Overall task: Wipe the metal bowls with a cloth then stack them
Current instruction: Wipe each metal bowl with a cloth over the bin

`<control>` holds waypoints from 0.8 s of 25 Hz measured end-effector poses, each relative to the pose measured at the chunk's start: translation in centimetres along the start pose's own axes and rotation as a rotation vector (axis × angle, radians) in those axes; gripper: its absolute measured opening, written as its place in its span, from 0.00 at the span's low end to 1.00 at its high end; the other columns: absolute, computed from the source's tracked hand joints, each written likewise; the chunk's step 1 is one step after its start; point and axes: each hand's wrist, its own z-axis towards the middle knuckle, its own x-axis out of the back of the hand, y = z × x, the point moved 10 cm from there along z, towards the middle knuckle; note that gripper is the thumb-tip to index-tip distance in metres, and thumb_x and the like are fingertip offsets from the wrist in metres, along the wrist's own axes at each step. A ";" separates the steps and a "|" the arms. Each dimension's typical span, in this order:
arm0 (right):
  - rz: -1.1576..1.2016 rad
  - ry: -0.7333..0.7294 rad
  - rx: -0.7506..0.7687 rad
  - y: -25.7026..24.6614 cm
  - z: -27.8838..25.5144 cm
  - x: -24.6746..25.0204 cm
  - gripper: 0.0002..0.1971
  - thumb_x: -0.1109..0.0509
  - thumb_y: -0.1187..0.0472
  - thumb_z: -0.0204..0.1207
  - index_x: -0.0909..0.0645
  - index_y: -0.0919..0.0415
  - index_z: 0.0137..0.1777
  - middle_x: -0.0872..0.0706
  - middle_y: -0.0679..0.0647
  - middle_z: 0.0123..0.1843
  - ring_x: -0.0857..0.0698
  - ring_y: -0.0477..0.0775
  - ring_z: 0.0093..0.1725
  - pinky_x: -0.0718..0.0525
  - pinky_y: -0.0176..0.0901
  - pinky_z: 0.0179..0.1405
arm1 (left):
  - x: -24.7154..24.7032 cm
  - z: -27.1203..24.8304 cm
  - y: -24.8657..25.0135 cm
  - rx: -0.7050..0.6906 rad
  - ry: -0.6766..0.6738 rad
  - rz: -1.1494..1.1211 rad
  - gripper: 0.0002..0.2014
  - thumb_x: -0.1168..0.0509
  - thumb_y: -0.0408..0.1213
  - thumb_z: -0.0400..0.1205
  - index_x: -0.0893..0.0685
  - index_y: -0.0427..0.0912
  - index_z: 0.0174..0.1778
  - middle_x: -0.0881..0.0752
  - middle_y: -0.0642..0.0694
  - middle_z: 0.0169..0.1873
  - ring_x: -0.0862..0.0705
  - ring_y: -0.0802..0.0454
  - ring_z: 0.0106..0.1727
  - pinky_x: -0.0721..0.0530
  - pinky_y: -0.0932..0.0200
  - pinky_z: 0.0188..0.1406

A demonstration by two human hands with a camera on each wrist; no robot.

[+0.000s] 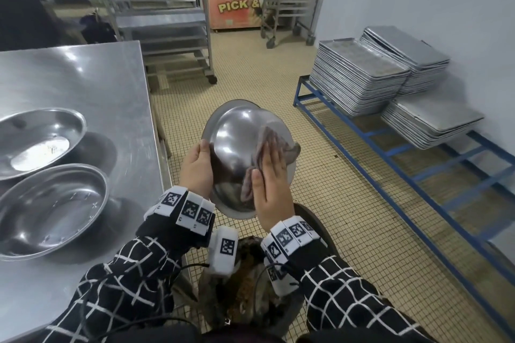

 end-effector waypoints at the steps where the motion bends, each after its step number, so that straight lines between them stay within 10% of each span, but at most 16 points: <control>1: -0.026 0.014 0.038 -0.9 0.8 0.2 0.30 0.57 0.43 0.84 0.57 0.52 0.83 0.54 0.50 0.85 0.56 0.49 0.84 0.47 0.58 0.82 | -0.2 -0.3 0.1 -0.013 -0.013 0.009 0.15 0.47 0.46 0.88 0.19 0.51 0.41 0.15 0.50 0.43 0.18 0.54 0.46 0.22 0.60 0.46; 6: 0.031 0.098 -0.073 0.4 4.3 3.6 0.28 0.54 0.46 0.85 0.42 0.54 0.82 0.37 0.51 0.82 0.38 0.53 0.80 0.31 0.49 0.76 | -0.4 -0.8 -0.1 0.016 -0.098 -0.008 0.14 0.45 0.47 0.87 0.18 0.51 0.41 0.14 0.50 0.41 0.16 0.54 0.45 0.20 0.59 0.46; 10: 0.106 0.046 -0.369 6.5 2.0 5.9 0.18 0.43 0.53 0.85 0.26 0.53 0.73 0.19 0.39 0.49 0.15 0.43 0.51 0.23 0.20 0.35 | 0.8 -0.3 -0.3 0.003 -0.098 0.022 0.13 0.43 0.48 0.86 0.16 0.52 0.42 0.13 0.51 0.41 0.16 0.51 0.48 0.20 0.57 0.49; 16: -0.015 0.247 -0.205 4.4 0.0 8.9 0.15 0.30 0.61 0.78 0.17 0.61 0.64 0.19 0.49 0.54 0.21 0.39 0.49 0.22 0.19 0.49 | -0.4 -0.8 -1.5 -0.009 -0.187 0.198 0.12 0.41 0.54 0.84 0.15 0.55 0.43 0.12 0.47 0.46 0.15 0.45 0.54 0.20 0.45 0.63; 20: -0.081 0.092 0.030 -1.4 1.0 5.2 0.16 0.33 0.57 0.79 0.19 0.56 0.66 0.18 0.51 0.62 0.20 0.44 0.58 0.19 0.43 0.64 | -2.5 -1.5 -0.8 -0.085 -0.274 0.330 0.27 0.47 0.66 0.79 0.13 0.49 0.50 0.11 0.49 0.48 0.15 0.48 0.55 0.22 0.42 0.65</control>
